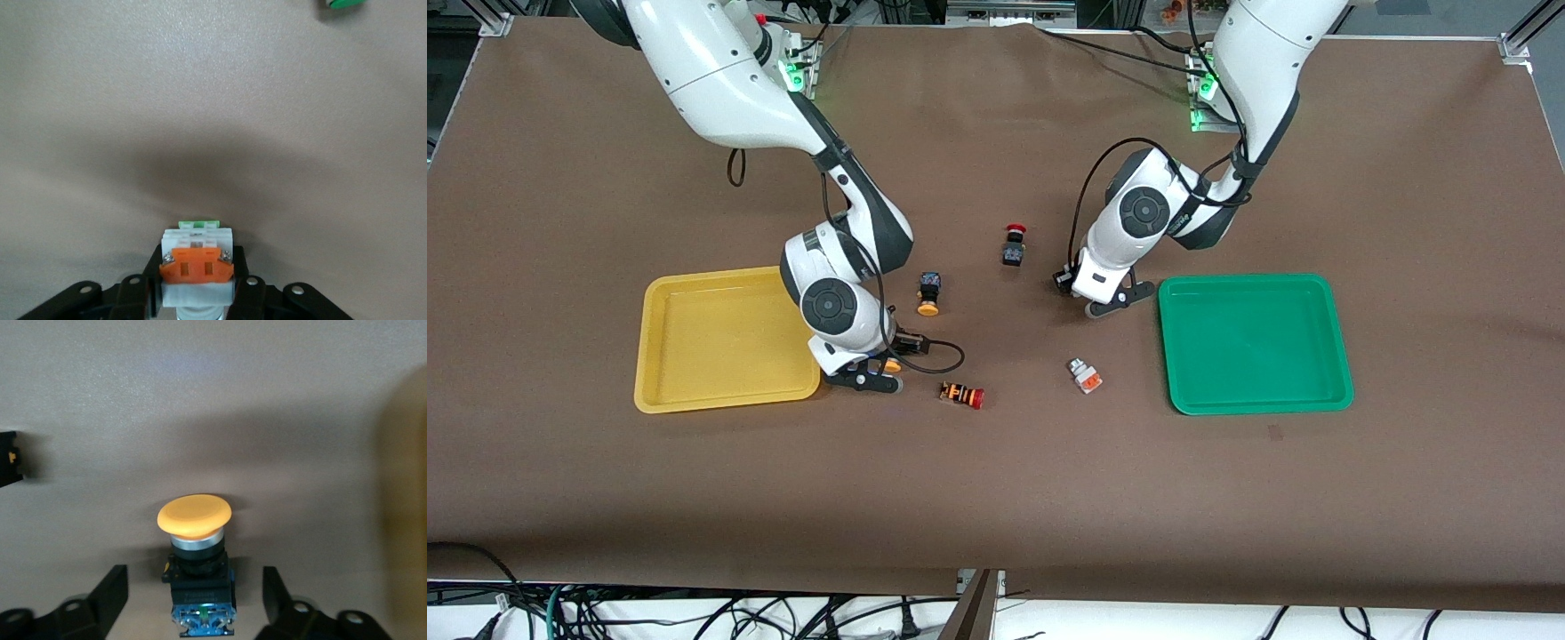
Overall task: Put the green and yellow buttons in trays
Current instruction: 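Carry the yellow button into the yellow tray while the left gripper carries the block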
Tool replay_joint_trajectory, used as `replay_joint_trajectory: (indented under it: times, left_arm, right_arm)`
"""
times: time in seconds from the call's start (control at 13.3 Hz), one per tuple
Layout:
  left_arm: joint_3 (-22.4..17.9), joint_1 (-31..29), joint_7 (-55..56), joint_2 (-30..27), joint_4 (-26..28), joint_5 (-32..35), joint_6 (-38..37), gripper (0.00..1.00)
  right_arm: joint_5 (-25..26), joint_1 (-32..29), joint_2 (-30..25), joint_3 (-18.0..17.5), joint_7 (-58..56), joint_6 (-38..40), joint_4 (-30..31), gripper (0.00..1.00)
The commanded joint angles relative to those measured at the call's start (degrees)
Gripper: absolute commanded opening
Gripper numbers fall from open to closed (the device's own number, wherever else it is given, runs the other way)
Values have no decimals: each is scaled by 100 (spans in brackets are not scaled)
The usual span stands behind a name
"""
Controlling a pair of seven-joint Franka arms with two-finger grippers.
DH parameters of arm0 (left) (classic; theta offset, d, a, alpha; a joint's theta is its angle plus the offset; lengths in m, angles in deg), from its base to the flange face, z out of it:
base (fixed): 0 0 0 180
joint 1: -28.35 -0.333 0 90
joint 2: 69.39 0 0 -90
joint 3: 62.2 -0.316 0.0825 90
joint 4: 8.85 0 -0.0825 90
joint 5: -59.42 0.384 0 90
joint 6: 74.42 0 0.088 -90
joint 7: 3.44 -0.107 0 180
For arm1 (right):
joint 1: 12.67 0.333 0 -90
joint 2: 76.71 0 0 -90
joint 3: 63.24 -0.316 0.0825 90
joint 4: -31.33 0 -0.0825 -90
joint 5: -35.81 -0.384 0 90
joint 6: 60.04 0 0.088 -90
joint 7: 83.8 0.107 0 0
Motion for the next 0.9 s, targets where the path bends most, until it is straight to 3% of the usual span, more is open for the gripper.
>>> replay_joint_trajectory:
  times: [0.0, 0.15, 0.23, 0.6, 0.83]
  left_arm:
    - [-52, -27, 26, -232, -117, 98, -525, 13]
    - [-52, -236, -202, -452, -467, 98, -1463, 13]
    - [-43, -299, -316, -497, -677, 98, -2017, 13]
    - [-52, -913, -1141, -638, -1759, 98, -4224, 13]
    - [-52, -1458, -1950, -638, -2339, 37, -5044, 13]
  right_arm:
    - [-64, 56, 51, 39, 39, -29, 21, 31]
    - [-56, 39, 25, 39, -49, 15, 13, 6]
    - [-47, 12, -1, 39, -145, 23, -14, 0]
    - [6, -549, -528, 101, -1355, 979, -146, 0]
    - [23, -1103, -801, 197, -2490, 1831, -137, 0]
